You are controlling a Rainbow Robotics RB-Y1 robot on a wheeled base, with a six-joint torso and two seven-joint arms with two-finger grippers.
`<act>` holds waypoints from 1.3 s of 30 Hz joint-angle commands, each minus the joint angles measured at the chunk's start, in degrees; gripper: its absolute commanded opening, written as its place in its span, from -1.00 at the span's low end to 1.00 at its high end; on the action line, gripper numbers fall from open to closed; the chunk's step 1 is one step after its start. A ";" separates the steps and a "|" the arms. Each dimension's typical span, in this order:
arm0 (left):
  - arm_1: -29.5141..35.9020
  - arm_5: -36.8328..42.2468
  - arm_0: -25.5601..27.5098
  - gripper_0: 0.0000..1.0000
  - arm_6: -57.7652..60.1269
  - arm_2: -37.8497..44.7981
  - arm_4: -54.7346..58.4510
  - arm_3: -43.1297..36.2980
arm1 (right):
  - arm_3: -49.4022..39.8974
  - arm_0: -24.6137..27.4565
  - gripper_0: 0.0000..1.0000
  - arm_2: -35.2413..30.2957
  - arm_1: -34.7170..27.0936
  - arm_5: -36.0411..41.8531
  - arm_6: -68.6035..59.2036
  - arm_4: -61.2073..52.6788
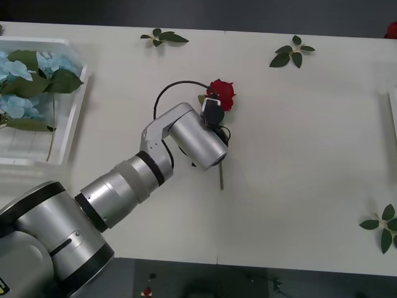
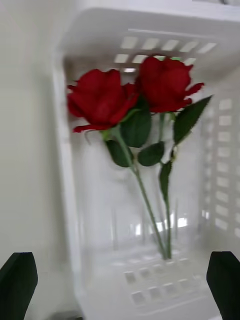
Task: Put the red flowers into the right box and the blue flowers into the left box
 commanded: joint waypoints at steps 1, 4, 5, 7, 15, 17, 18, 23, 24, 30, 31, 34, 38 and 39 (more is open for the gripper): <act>-1.18 -1.53 -0.88 0.99 0.15 -1.51 0.10 1.44 | -6.25 -0.84 1.00 -0.29 0.90 -0.38 3.57 -5.88; -1.27 -1.45 -0.88 0.99 0.15 -2.13 0.10 1.44 | -10.90 -0.75 1.00 -0.46 3.45 -1.08 3.75 -9.93; -1.18 -1.45 -0.79 0.97 0.15 -2.22 0.01 1.44 | -11.78 -0.75 1.00 -0.55 4.24 -1.43 3.75 -10.63; -1.27 -1.45 -0.79 0.42 0.15 -2.57 0.10 1.53 | -14.51 -0.75 1.00 -0.73 7.14 -2.40 3.75 -12.56; -1.18 -1.36 -0.44 -1.00 0.15 -2.74 -0.34 1.62 | -17.58 -1.11 1.00 -3.89 21.11 -4.33 3.04 -18.72; -1.09 -1.36 -0.09 -1.00 0.06 -2.74 -0.78 1.53 | -17.58 -1.37 1.00 -4.77 24.19 -4.33 2.95 -19.07; -1.09 -1.36 0.00 -1.00 0.15 -2.74 -1.22 1.53 | -17.58 -1.46 1.00 -4.95 25.42 -4.33 2.87 -18.89; 1.19 -1.36 2.37 -1.00 -0.12 -2.83 -1.75 -1.02 | -17.58 -1.90 1.00 -5.12 29.29 -4.33 3.66 -18.36; 2.34 -1.45 3.60 -1.00 -0.20 -2.74 -1.84 -3.13 | -17.58 -2.16 1.00 -5.30 30.08 -4.24 3.83 -18.36; 10.86 -1.01 12.48 -1.00 -1.43 -2.83 -1.31 -18.42 | -17.58 -3.21 1.00 -6.27 32.28 -4.33 5.50 -18.28; 11.74 -0.92 13.27 -1.00 -1.52 -2.83 -0.87 -19.92 | -17.58 -3.21 1.00 -6.35 32.36 -4.33 5.77 -18.36; 16.49 -0.22 16.79 -1.00 -2.31 -2.83 1.33 -27.12 | -17.58 -3.30 1.00 -7.14 32.54 -4.33 10.60 -18.89; 20.79 -0.22 19.69 -0.42 -3.10 -2.83 3.17 -32.92 | -16.26 -3.30 1.00 -9.25 32.54 -2.66 18.16 -26.36; 21.32 -0.22 19.95 0.42 -3.19 -2.83 3.17 -33.54 | -15.65 -3.30 1.00 -9.96 32.63 -1.87 20.88 -29.26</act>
